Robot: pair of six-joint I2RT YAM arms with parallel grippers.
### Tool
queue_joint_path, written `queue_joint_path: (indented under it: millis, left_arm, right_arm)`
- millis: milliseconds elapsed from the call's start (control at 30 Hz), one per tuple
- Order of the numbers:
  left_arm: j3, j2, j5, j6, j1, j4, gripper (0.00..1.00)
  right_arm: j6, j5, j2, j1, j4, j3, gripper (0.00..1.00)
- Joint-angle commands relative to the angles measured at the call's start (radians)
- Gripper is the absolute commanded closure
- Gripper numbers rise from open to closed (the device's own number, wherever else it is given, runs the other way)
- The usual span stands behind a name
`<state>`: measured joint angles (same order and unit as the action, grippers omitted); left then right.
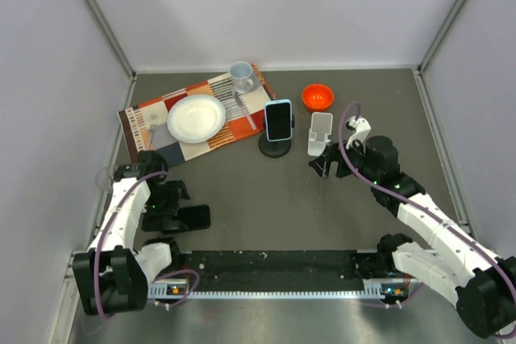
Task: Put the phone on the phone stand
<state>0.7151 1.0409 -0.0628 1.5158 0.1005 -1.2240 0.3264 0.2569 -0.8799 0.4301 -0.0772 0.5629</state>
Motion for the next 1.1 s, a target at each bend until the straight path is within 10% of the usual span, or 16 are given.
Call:
queue_joint_path:
  millis: [0,1067]
  left_arm:
    - [0.009,0.005,0.0,0.102,0.011,0.0,0.01]
    - [-0.14,0.075,-0.008,0.087,0.099,0.156,0.01]
  right_arm:
    - [0.01,0.019,0.012,0.009,0.024,0.019,0.09]
    - [0.01,0.019,-0.005,0.009,0.044,-0.008,0.1]
